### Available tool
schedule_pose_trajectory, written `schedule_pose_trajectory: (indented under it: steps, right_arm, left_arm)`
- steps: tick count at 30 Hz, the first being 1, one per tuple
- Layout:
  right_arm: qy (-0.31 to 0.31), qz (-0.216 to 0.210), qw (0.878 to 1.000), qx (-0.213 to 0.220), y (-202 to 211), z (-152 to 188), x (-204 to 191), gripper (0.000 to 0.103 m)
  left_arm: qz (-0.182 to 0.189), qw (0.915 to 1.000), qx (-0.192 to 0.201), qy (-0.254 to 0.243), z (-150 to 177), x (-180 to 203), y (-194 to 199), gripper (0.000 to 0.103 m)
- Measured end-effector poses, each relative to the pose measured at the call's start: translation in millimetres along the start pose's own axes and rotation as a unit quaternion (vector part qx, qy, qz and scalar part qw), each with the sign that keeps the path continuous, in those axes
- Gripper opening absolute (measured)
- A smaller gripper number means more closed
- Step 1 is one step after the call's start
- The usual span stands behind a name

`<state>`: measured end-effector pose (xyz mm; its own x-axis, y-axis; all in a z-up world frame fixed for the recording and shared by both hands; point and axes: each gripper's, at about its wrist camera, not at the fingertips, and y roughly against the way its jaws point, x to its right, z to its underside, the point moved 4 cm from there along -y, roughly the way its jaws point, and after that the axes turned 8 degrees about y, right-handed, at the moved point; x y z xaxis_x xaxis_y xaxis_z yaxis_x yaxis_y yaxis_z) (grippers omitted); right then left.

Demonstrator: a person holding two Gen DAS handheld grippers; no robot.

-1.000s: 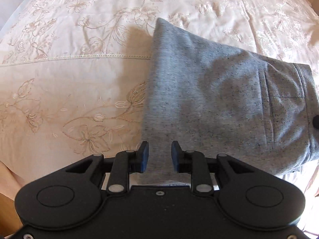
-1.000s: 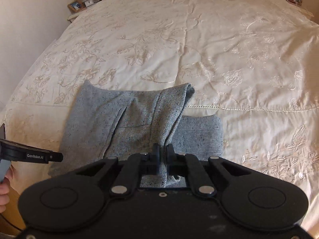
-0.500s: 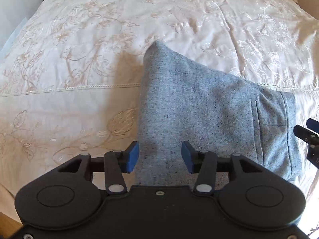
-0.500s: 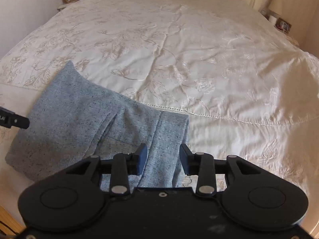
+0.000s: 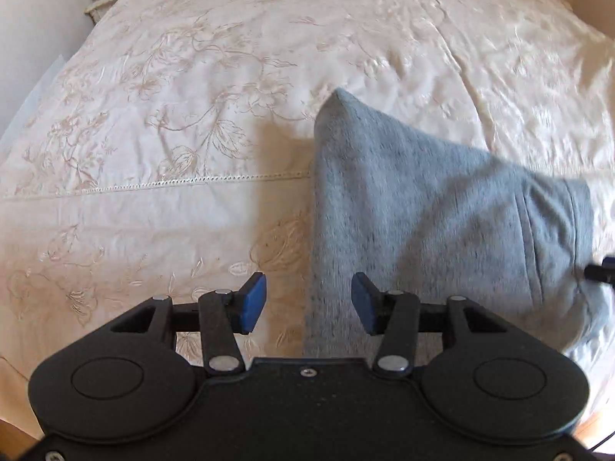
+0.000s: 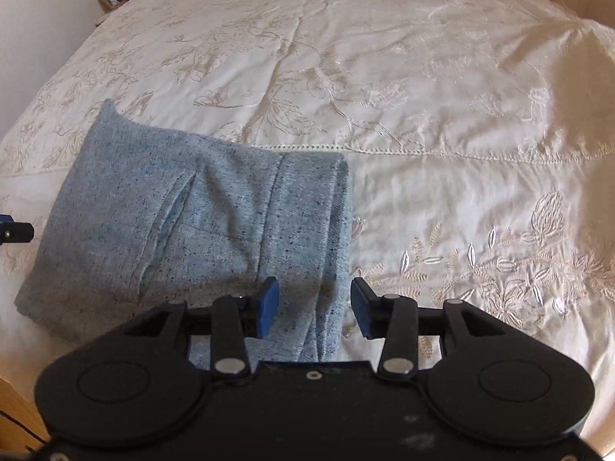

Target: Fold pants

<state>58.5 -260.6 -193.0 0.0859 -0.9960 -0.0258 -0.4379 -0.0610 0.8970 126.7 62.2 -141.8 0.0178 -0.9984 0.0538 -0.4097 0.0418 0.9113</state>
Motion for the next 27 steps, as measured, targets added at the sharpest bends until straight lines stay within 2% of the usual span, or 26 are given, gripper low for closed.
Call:
schedule_pose_trajectory:
  steps: [3,5,7,11,18,20,23,24,25,26,27]
  right_arm:
    - [-0.042,-0.028,0.999,-0.011,-10.0,1.3,18.3,0.046]
    - [-0.059,-0.047,0.997,-0.019,-18.3,-0.2,25.7,0.047]
    - [-0.065,-0.064,0.996,-0.019,-29.6,-3.5,32.2,0.048]
    - [-0.060,-0.085,0.994,-0.022,-43.2,-9.4,35.2,0.052]
    - [-0.087,-0.135,0.987,-0.017,-54.6,-14.6,41.5,0.052]
    - [-0.099,-0.141,0.985,-0.010,-58.9,-11.9,42.8,0.053]
    - [-0.127,-0.146,0.981,-0.013,-61.9,-9.2,43.5,0.053]
    - [-0.131,-0.149,0.980,-0.022,-60.7,-10.3,43.8,0.051]
    - [-0.130,-0.155,0.979,-0.025,-56.6,-11.7,42.5,0.042]
    - [-0.122,-0.170,0.978,-0.021,-51.7,-13.9,39.2,0.020]
    - [-0.109,-0.170,0.979,-0.019,-46.2,-16.5,35.4,0.020]
  left_arm:
    - [0.020,0.9988,-0.036,0.027,-13.6,-3.7,-24.8,0.057]
    - [0.013,0.9972,-0.073,0.009,-8.9,2.7,-49.1,0.056]
    - [0.008,0.9955,-0.094,-0.011,-0.8,9.3,-67.4,0.057]
    - [0.005,0.9956,-0.086,-0.036,3.6,18.6,-76.3,0.058]
    - [0.044,0.9944,-0.094,0.017,-7.5,1.1,-77.0,0.060]
    - [0.033,0.9940,-0.104,0.008,-3.5,4.0,-83.1,0.068]
    - [0.012,0.9944,-0.104,0.009,0.2,11.6,-87.1,0.070]
    - [0.014,0.9939,-0.108,0.021,-0.2,11.7,-87.6,0.070]
    - [0.026,0.9928,-0.111,0.036,-0.8,10.3,-86.0,0.069]
    - [0.045,0.9916,-0.111,0.049,-1.4,7.7,-83.7,0.069]
    - [0.064,0.9904,-0.108,0.058,-1.7,4.3,-80.7,0.069]
